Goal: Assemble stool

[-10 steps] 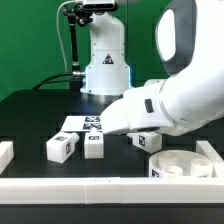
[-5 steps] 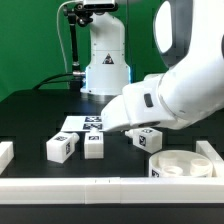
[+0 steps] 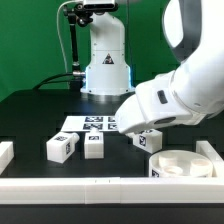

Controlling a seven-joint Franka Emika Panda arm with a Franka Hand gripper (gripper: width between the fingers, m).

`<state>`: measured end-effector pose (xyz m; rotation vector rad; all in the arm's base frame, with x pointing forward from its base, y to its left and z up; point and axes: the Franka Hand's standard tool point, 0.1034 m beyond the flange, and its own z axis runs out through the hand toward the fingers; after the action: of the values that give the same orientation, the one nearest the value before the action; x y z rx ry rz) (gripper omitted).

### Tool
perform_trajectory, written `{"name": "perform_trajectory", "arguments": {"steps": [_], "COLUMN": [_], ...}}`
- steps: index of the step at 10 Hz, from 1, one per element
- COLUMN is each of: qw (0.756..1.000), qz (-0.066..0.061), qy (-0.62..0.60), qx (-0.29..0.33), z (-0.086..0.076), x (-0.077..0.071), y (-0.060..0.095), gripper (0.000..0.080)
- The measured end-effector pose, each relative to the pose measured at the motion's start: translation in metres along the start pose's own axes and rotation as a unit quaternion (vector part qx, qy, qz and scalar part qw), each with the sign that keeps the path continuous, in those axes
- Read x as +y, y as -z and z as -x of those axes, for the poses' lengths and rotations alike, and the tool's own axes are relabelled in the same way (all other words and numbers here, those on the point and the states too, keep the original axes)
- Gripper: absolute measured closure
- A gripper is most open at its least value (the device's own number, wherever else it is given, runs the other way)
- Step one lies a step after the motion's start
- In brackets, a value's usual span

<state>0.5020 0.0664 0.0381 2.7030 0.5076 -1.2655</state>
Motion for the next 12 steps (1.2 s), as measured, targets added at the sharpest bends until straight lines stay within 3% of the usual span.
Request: {"name": "perform_trajectory", "arguments": {"steps": [3, 6, 11, 12], "qw": [1.0, 1.0, 0.999, 0.997], "qz": [0.002, 0.01, 0.006, -0.001], "qy": [0.001, 0.005, 0.026, 0.031], "qx": [0.004, -0.005, -0.019, -0.066], "z": [-0.004, -0.01, -0.011, -0.001], "x": [-0.002, -0.011, -0.003, -0.004], "y": [-0.002, -0.018, -0.024, -0.028], "gripper": [0.0151, 0.0151, 0.0151, 0.0151]}}
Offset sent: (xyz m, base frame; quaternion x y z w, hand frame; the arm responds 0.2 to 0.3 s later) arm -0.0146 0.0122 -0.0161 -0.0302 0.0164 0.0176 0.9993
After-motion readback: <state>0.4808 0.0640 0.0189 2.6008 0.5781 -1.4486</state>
